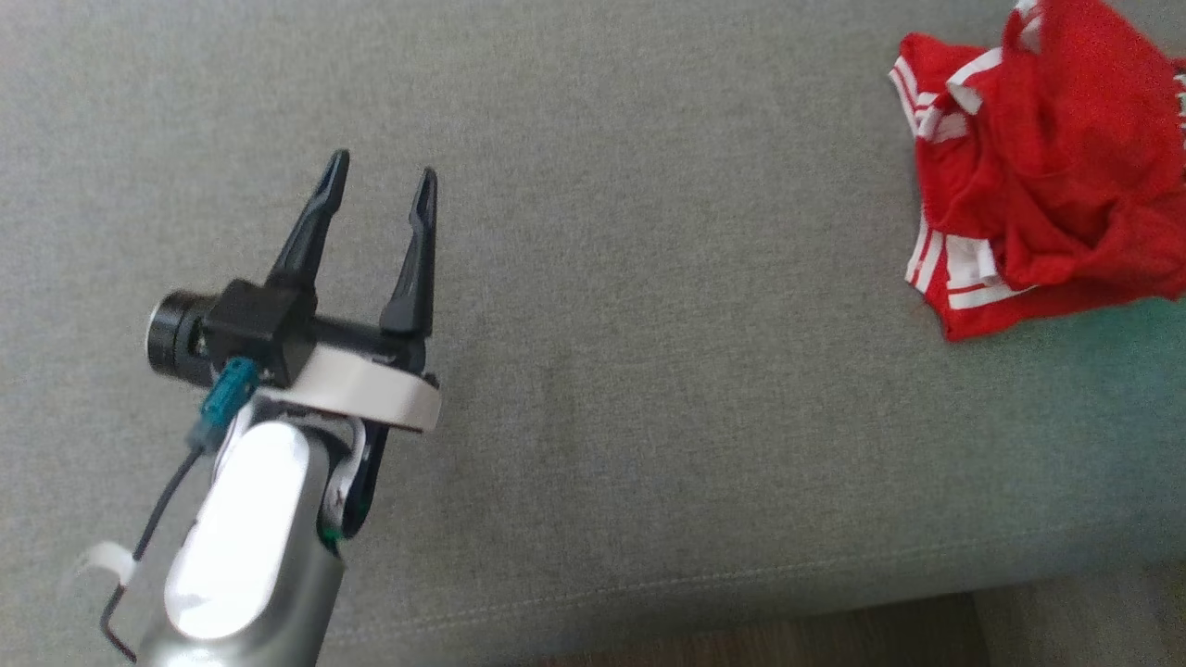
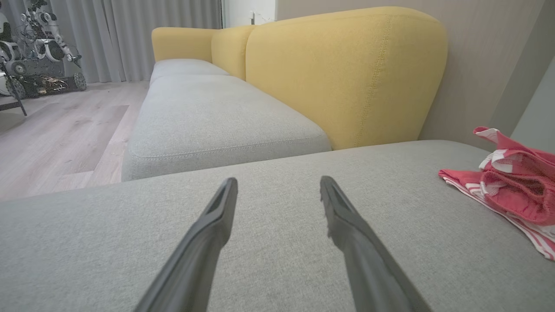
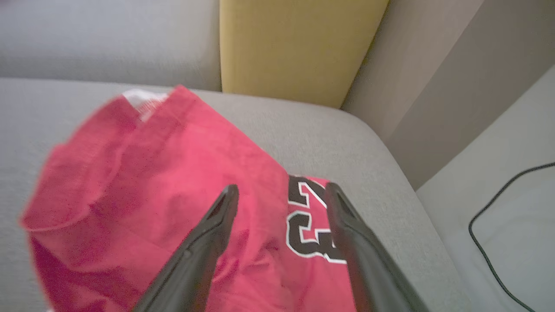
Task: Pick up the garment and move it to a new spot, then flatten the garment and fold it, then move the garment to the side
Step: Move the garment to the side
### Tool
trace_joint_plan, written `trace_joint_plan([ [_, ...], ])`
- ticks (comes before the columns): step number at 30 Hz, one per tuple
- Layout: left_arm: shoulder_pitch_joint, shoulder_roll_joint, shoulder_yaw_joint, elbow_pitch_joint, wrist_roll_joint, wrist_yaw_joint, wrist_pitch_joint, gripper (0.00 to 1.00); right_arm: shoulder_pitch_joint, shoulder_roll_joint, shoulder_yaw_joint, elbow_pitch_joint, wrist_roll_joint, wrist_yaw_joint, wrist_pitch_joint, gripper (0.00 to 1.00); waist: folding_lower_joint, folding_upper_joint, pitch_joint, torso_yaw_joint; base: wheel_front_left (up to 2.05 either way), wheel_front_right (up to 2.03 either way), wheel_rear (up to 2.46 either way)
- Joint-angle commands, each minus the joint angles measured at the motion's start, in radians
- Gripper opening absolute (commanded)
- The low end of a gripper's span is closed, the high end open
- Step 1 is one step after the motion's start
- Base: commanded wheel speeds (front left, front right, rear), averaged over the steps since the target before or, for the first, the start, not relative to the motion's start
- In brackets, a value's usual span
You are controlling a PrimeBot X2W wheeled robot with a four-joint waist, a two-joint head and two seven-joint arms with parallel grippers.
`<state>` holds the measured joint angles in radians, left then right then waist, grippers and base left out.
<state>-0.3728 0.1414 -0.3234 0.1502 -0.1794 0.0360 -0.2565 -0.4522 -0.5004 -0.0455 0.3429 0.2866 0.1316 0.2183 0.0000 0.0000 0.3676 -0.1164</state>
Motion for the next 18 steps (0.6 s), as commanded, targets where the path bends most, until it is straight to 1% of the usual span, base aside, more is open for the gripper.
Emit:
trace_joint_plan([
  [1, 0.01, 0.022, 0.036, -0.028, -0.005, 0.01, -0.005, 1.0, 0.056, 0.009, -0.024, -0.077, -0.013, -0.001, -0.012, 1.0, 0.0, 0.0, -0.029, -0.003, 0.0, 0.0, 0.0],
  [5, 0.048, 0.027, 0.053, -0.028, -0.017, 0.024, -0.005, 1.0, 0.146, 0.111, -0.103, -0.244, -0.041, -0.001, -0.02, 1.0, 0.0, 0.0, -0.073, 0.001, 0.0, 0.0, 0.0],
  [9, 0.083, 0.034, 0.07, -0.028, -0.029, 0.036, -0.005, 1.0, 0.211, 0.227, -0.127, -0.383, -0.059, -0.001, -0.027, 1.0, 0.0, 0.0, -0.108, 0.019, 0.0, 0.0, 0.0],
  [13, 0.11, 0.045, 0.082, -0.029, -0.038, 0.046, -0.005, 1.0, 0.236, 0.321, -0.099, -0.459, -0.078, -0.001, -0.04, 1.0, 0.0, 0.0, -0.135, 0.05, 0.0, 0.0, 0.0],
  [15, 0.12, 0.05, 0.085, -0.032, -0.041, 0.049, -0.003, 1.0, 0.239, 0.355, -0.07, -0.479, -0.09, -0.001, -0.048, 1.0, 0.0, 0.0, -0.146, 0.07, 0.0, 0.0, 0.0],
  [18, 0.133, 0.058, 0.088, -0.036, -0.043, 0.054, 0.003, 1.0, 0.236, 0.384, -0.018, -0.488, -0.101, -0.001, -0.06, 1.0, 0.0, 0.0, -0.16, 0.097, 0.0, 0.0, 0.0],
])
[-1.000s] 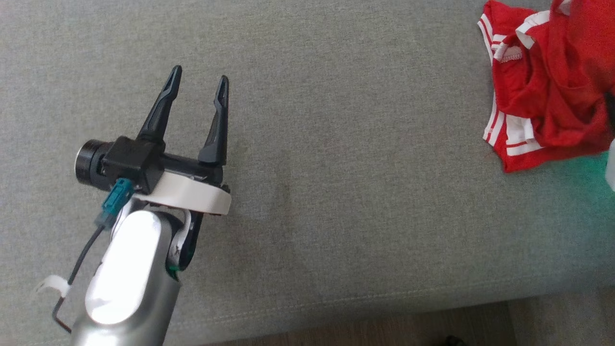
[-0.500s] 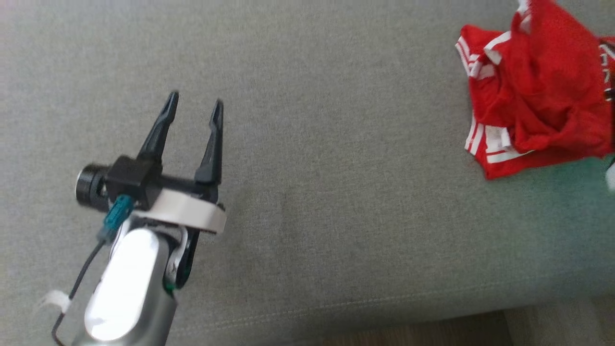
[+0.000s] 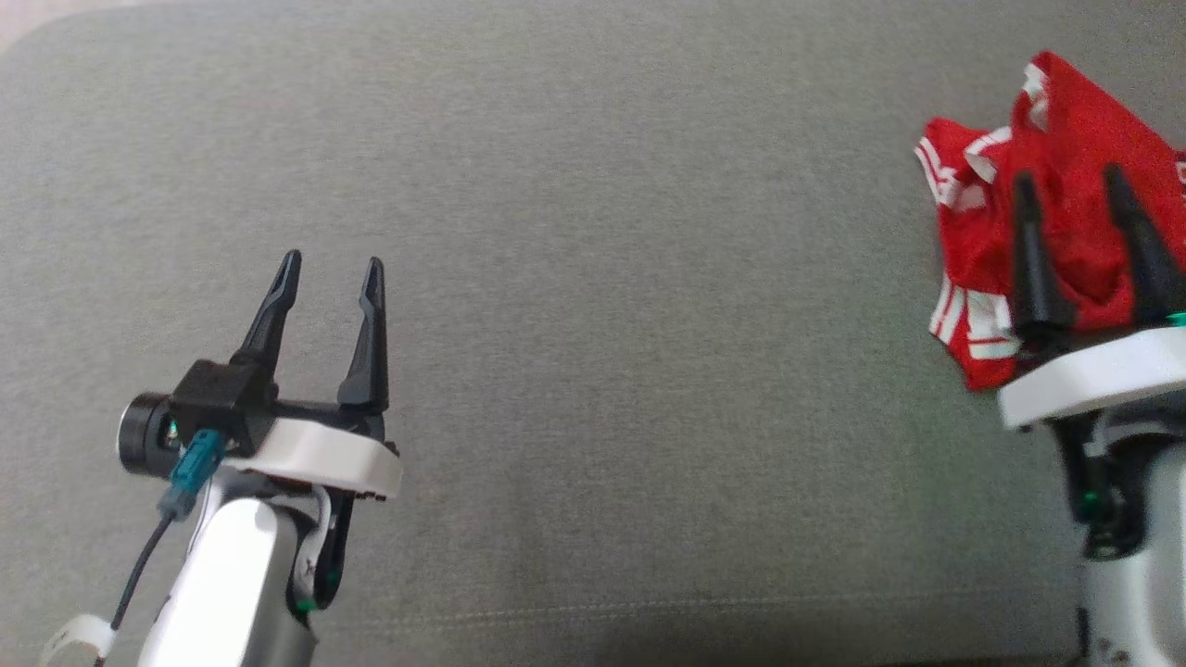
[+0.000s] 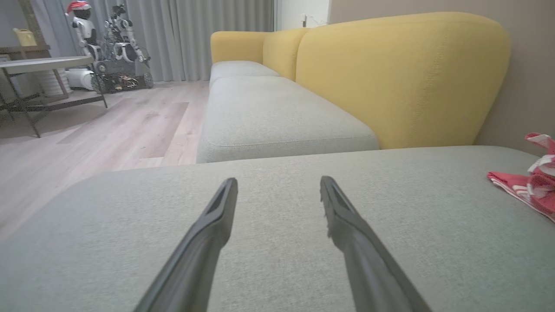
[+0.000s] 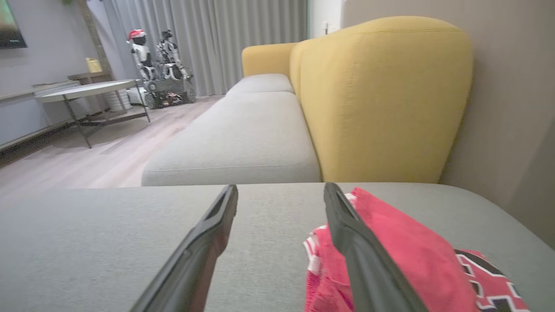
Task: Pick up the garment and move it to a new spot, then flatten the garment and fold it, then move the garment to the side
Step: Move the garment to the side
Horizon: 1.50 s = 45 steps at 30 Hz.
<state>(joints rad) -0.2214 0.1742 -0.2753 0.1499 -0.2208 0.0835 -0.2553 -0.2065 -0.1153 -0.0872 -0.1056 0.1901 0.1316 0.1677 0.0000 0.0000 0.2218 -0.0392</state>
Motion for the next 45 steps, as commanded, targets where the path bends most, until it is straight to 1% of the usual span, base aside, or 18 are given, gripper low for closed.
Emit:
trace_joint_plan([
  [1, -0.014, 0.028, 0.041, -0.037, -0.002, 0.008, 0.003, 1.0, -0.01, 0.006, 0.042, -0.038, -0.009, -0.001, -0.013, 1.0, 0.0, 0.0, -0.018, 0.028, 0.0, 0.0, 0.0],
  [6, 0.008, 0.046, 0.047, -0.041, -0.006, 0.011, 0.008, 1.0, -0.012, 0.031, 0.124, -0.004, -0.018, -0.001, -0.037, 1.0, 0.0, 0.0, -0.035, 0.055, 0.0, 0.0, 0.0],
  [11, 0.045, 0.058, 0.046, -0.037, -0.011, 0.011, 0.007, 1.0, 0.012, 0.048, 0.15, 0.056, -0.026, -0.001, -0.079, 1.0, 0.0, 0.0, -0.07, 0.065, 0.0, 0.0, 0.0],
  [17, 0.092, 0.071, 0.041, -0.035, -0.014, 0.011, 0.005, 1.0, 0.061, 0.059, 0.139, 0.088, -0.042, -0.001, -0.102, 1.0, 0.0, 0.0, -0.117, 0.062, 0.0, 0.0, 0.0],
  [21, 0.111, 0.076, 0.039, -0.034, -0.02, 0.01, 0.005, 1.0, 0.095, 0.062, 0.123, 0.084, -0.051, -0.001, -0.101, 1.0, 0.0, 0.0, -0.143, 0.061, 0.0, 0.0, 0.0],
  [29, 0.134, 0.084, 0.031, -0.024, -0.027, 0.006, 0.007, 1.0, 0.139, 0.064, 0.123, 0.071, -0.056, -0.001, -0.089, 1.0, 0.0, 0.0, -0.179, 0.059, 0.0, 0.0, 0.0],
  [45, 0.151, 0.102, 0.02, -0.035, -0.035, 0.013, 0.023, 1.0, 0.167, 0.065, 0.113, 0.058, -0.062, -0.001, -0.075, 1.0, 0.0, 0.0, -0.197, 0.053, 0.0, 0.0, 0.0],
])
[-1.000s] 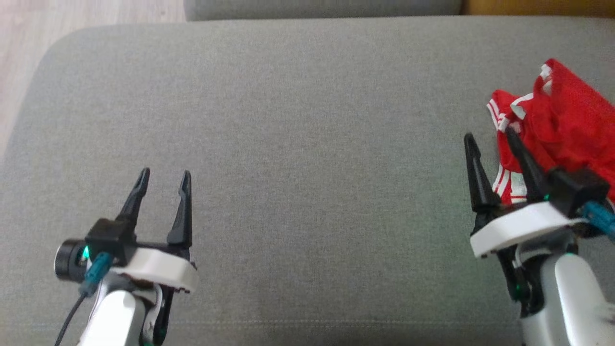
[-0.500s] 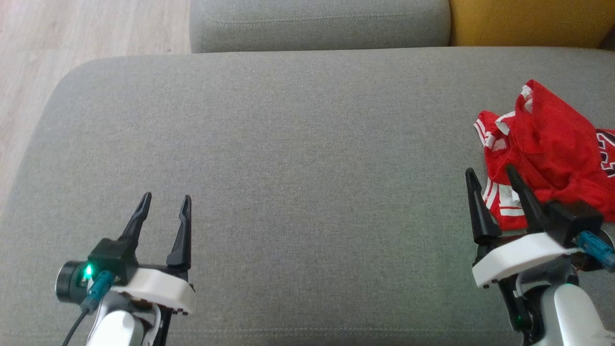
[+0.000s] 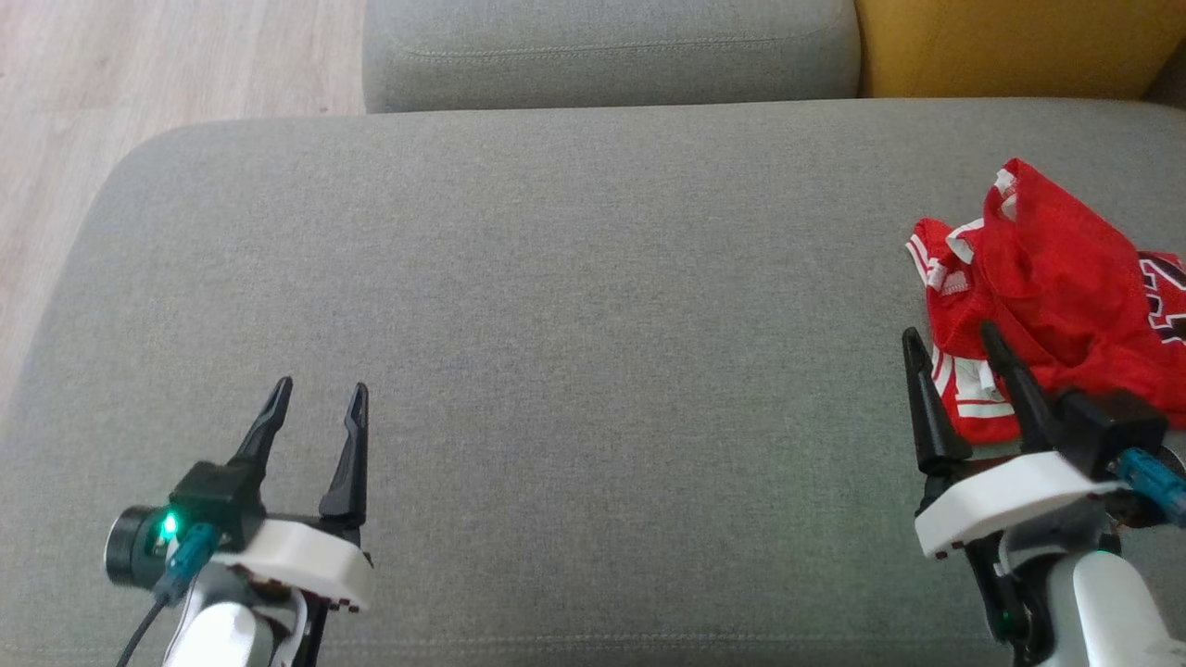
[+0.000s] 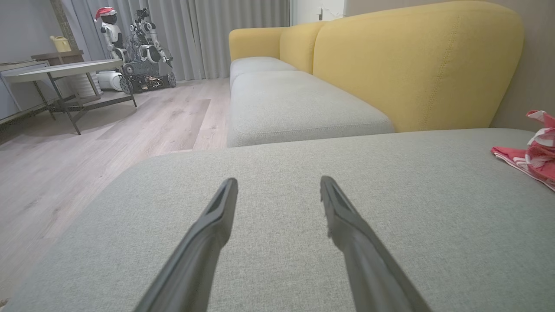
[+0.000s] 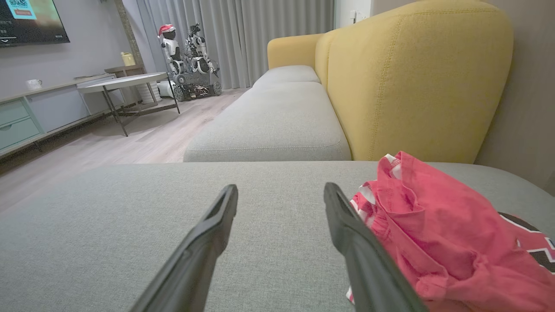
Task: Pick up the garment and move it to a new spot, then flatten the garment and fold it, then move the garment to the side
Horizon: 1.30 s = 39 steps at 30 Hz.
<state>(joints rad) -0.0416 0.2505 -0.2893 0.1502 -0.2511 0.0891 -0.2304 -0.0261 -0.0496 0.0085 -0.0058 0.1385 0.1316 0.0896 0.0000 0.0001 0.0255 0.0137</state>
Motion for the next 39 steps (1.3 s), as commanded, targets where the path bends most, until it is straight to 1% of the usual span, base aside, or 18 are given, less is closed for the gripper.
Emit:
trace_joint_plan([
  [1, -0.029, 0.027, 0.034, -0.035, -0.005, 0.008, -0.002, 1.0, -0.013, -0.001, 0.017, -0.043, -0.011, -0.001, 0.004, 1.0, 0.0, -0.0001, 0.0, -0.001, 0.0, 0.0, 0.0],
  [24, -0.032, 0.038, 0.021, -0.04, -0.013, 0.025, -0.002, 1.0, -0.008, -0.001, 0.015, -0.053, -0.004, -0.001, 0.017, 1.0, 0.0, -0.0001, 0.003, -0.001, 0.0, 0.0, 0.0],
  [31, -0.034, 0.04, 0.015, -0.035, -0.021, 0.021, -0.001, 1.0, -0.009, -0.001, 0.015, -0.055, 0.001, -0.001, 0.02, 1.0, 0.0, -0.0001, 0.004, -0.001, 0.0, 0.0, 0.0],
  [32, 0.001, 0.013, -0.021, -0.005, -0.017, 0.016, 0.0, 0.0, 0.017, 0.001, -0.007, -0.013, -0.006, 0.0, 0.018, 0.0, 0.0, -0.0001, 0.004, -0.001, 0.0, 0.0, 0.0],
  [35, 0.016, -0.004, -0.029, 0.04, -0.016, 0.016, 0.0, 0.0, 0.028, 0.001, -0.004, 0.038, -0.005, 0.0, 0.018, 0.0, 0.0, -0.0001, 0.005, -0.001, 0.0, 0.0, 0.0],
  [39, 0.015, -0.01, -0.017, 0.039, -0.059, 0.009, 0.009, 0.0, 0.025, 0.001, -0.006, 0.044, 0.043, 0.0, 0.016, 0.0, 0.0, -0.0001, 0.004, -0.001, 0.0, 0.0, 0.0],
])
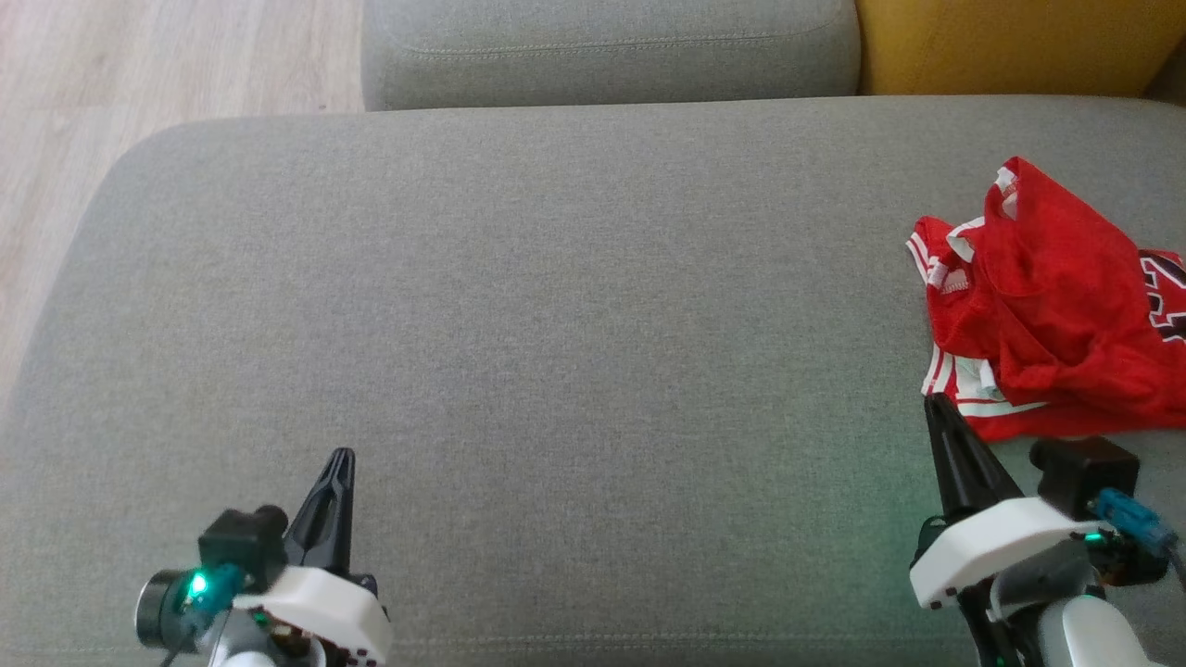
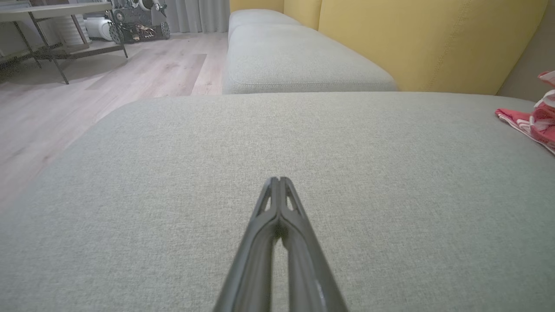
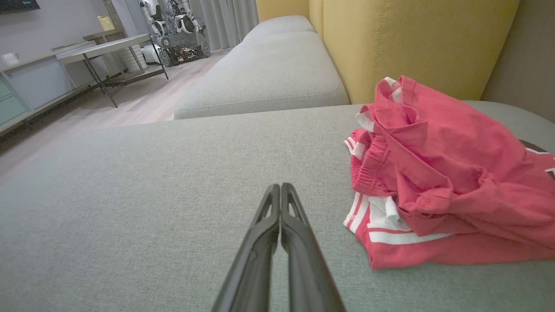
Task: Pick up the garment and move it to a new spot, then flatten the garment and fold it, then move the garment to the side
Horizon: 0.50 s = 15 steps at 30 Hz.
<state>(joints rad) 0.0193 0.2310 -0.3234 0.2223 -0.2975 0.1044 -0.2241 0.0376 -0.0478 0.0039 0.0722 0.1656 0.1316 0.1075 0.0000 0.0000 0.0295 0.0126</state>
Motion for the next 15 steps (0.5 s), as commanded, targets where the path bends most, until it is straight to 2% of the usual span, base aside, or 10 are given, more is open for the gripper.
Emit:
trace_joint_plan([
  [1, -0.047, 0.008, 0.02, -0.033, -0.024, -0.008, 0.005, 0.0, -0.039, -0.001, -0.002, -0.032, 0.028, 0.0, -0.002, 0.0, 0.0, 0.0, 0.0, 0.0, 0.0, 0.0, 0.0],
  [15, -0.057, -0.009, 0.063, -0.023, -0.179, -0.035, 0.04, 0.0, -0.052, -0.005, -0.012, -0.008, 0.197, 0.0, -0.004, 0.0, 0.0, 0.0, -0.004, -0.002, 0.0, 0.0, 0.0],
])
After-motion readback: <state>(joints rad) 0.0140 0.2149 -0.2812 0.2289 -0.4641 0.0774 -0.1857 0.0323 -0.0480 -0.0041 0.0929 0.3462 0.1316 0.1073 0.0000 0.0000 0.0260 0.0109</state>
